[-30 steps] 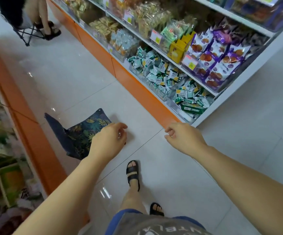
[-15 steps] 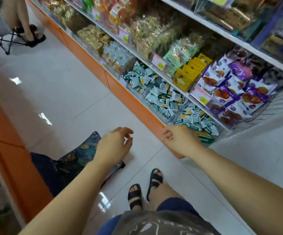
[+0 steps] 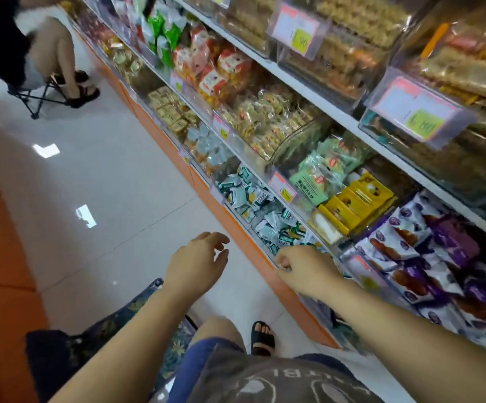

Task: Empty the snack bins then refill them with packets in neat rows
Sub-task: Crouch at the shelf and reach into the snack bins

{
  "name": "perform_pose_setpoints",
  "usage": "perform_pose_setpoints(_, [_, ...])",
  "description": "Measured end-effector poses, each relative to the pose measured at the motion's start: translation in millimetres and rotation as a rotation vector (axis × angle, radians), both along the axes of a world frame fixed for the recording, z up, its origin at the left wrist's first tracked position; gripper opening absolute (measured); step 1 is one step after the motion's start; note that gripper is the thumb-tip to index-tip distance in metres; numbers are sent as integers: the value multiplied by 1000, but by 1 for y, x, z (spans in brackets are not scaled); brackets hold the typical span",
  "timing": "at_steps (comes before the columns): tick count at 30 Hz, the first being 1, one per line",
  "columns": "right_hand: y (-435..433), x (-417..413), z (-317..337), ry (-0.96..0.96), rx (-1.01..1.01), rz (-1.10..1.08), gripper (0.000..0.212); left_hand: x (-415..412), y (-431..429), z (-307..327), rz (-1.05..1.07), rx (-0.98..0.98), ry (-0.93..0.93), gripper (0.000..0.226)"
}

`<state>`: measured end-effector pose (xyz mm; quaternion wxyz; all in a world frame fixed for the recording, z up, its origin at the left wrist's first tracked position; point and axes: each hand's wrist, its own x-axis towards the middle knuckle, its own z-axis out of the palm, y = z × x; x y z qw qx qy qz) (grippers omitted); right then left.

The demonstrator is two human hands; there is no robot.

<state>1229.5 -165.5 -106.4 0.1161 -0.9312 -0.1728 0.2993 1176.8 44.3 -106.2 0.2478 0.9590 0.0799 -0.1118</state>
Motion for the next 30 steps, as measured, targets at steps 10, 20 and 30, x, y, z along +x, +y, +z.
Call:
perform_pose_setpoints(10, [21,65,-26,46,-42,-105,20,102,21,-14,-214,51,56,30])
perform_pose_setpoints(20, [57,86,-34,29,-37,-448,12,205,40,-13,-715,158,109,30])
perform_pose_setpoints(30, [43,32,-34,48,-46,-643,15,183,18,-29,-850,149,118,30])
